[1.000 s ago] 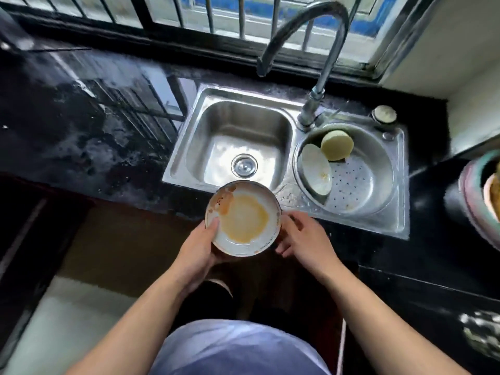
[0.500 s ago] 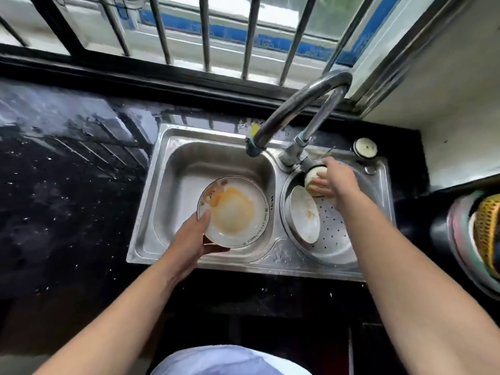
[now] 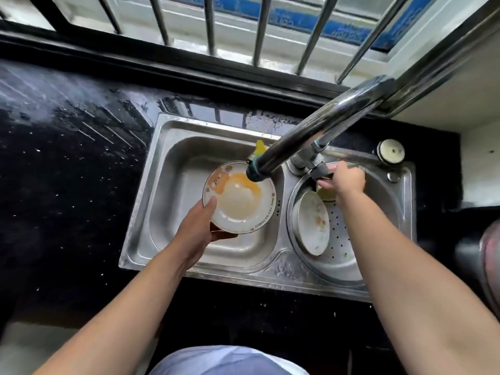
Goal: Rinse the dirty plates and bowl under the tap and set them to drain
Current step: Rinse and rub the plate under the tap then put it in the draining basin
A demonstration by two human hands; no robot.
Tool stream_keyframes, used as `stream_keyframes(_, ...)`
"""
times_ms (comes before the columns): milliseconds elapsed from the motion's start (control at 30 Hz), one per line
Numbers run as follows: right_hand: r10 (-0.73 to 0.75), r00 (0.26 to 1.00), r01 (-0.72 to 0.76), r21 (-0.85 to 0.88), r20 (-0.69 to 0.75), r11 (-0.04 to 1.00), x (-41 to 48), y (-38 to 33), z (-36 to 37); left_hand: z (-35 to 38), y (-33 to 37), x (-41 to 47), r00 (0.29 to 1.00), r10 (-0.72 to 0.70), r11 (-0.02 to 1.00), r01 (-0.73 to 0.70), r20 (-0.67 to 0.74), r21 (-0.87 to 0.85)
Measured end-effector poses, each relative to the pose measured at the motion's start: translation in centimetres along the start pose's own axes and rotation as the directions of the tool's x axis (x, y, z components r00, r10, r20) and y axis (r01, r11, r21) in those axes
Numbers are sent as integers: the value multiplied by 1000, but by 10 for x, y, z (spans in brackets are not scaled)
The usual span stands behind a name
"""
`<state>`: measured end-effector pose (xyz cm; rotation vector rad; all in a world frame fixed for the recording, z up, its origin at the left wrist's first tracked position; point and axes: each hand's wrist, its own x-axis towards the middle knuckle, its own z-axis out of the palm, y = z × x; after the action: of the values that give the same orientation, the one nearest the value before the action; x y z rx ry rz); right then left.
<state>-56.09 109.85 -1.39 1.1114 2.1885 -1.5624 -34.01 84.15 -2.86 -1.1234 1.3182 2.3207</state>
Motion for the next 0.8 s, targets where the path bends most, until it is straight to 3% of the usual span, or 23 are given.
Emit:
stream_keyframes(100, 73, 993, -77, 43, 97, 996, -13, 1, -5, 2, 0, 4, 1000, -6, 1000, 6, -16, -11)
stream_keyframes(167, 105, 984, -92, -90, 143, 992, -32, 8, -6, 4, -1, 6, 1000, -9, 1000, 8, -25, -16)
stream_keyframes(200, 42, 991, -11, -245, 124, 969, -46, 15, -6, 4, -1, 7, 1000, -10, 1000, 9, -29, -19)
stream_keyframes(267, -264, 950, 312, -471, 166, 825, -83, 34, -6, 5, -2, 8, 999, -9, 1000, 9, -43, -22)
stream_keyframes(333, -569, 747, 665, -394, 344, 634, -126, 48, 0, 5, -2, 10, 998, -8, 1000, 7, -55, -21)
stream_keyframes(400, -663, 528, 848, -296, 530, 439, -151, 57, 12, 5, -3, 10, 998, -8, 1000, 7, -56, -11)
stream_keyframes(467, -596, 447, 894, -317, 667, 316, -162, 60, 30, 5, -3, 8, 999, -2, 1000, 2, -51, 3)
stream_keyframes(567, -454, 424, 905, -386, 783, 180, -166, 55, 60, 4, -4, 6, 999, 10, 1000, -9, -35, 9)
stream_keyframes(633, -369, 312, 947, -318, 875, 48, -172, 53, 70, 3, -6, 5, 999, 5, 1000, -5, -38, -14)
stream_keyframes(733, -264, 136, 991, -127, 955, 51, -183, 61, 54, 0, -9, 6, 998, -15, 999, 12, -57, -46)
stream_keyframes(800, -209, 126, 991, -114, 970, 68, -184, 70, 33, -4, -11, 7, 998, -17, 998, 13, -65, -63)
